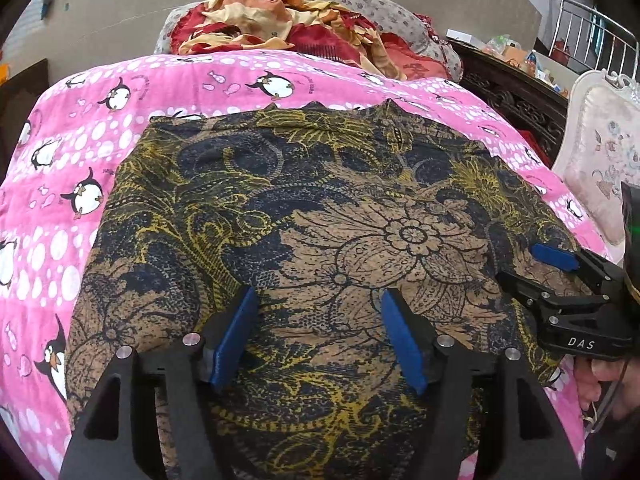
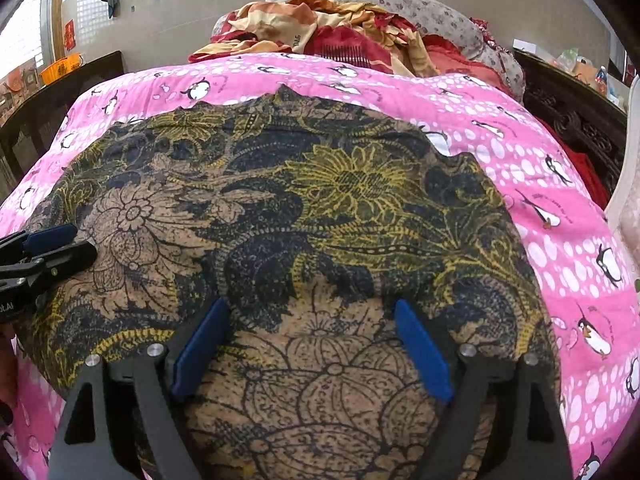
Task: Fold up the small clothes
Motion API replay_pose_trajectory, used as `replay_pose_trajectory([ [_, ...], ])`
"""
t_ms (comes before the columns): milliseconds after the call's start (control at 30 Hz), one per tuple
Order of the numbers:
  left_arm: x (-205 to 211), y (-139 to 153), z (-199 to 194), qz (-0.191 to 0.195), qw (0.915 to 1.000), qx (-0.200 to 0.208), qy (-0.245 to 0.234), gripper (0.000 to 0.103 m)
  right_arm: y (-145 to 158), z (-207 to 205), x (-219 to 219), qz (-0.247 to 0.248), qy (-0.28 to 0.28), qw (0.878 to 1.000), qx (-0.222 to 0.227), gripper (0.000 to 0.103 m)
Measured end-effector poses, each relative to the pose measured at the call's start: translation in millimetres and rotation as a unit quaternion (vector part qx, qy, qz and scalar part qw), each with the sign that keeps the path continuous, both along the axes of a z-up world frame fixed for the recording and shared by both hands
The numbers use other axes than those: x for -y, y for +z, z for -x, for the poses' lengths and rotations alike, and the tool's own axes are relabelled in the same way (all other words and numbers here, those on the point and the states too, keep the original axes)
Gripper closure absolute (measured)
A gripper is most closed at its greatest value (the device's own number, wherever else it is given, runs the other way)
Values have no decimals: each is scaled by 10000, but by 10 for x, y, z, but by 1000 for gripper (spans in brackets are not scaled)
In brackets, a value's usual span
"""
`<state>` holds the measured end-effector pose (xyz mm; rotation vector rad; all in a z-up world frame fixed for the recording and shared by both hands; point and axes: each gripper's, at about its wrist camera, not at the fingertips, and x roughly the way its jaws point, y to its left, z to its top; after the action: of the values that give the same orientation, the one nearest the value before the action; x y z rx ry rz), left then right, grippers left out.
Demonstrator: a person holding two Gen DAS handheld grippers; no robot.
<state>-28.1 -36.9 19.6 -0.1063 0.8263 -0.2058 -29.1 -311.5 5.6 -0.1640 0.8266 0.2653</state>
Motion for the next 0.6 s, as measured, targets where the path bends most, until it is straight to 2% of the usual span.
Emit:
replay_pose_trajectory([
  [600,-27,5,19,168,9999,19,-14,56,-2,6,-21,49,-9,10000,23,14],
])
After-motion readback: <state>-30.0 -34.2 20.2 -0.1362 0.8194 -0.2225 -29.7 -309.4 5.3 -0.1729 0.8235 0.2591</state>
